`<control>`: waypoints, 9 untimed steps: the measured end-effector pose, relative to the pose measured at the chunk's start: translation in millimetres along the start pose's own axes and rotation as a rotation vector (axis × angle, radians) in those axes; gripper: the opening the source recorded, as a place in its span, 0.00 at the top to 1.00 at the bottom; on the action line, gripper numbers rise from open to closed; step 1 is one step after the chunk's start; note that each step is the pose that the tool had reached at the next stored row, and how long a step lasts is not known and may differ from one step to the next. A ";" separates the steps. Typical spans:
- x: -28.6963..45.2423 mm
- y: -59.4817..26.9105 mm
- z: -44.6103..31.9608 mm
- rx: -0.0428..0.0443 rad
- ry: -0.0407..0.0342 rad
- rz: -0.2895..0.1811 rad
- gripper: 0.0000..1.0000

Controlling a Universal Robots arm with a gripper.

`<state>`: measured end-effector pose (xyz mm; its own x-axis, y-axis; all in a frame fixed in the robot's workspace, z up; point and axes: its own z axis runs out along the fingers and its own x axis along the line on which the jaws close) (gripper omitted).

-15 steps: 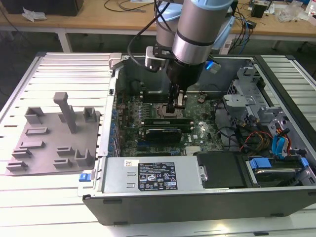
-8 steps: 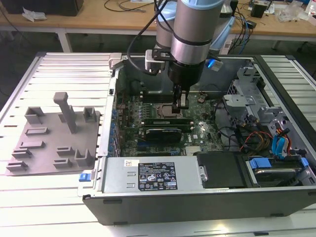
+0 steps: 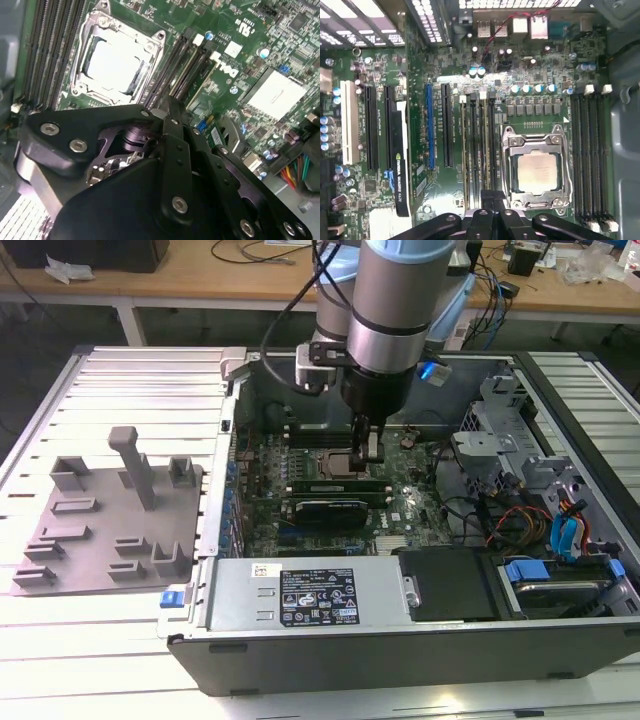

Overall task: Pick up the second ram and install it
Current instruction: 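Press down the second ram until it locks into place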

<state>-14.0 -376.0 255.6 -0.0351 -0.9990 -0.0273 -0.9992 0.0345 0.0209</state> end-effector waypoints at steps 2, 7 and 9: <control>-0.4 -11.0 7.5 -0.0004 0.0037 -0.011 0.92; -4.8 -27.6 23.1 -0.0073 0.0044 -0.012 0.92; -4.6 -28.0 27.1 -0.0081 0.0049 -0.012 0.92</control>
<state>13.6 -371.6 228.1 -0.0232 -0.9995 -0.0227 -0.9993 0.0225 0.0286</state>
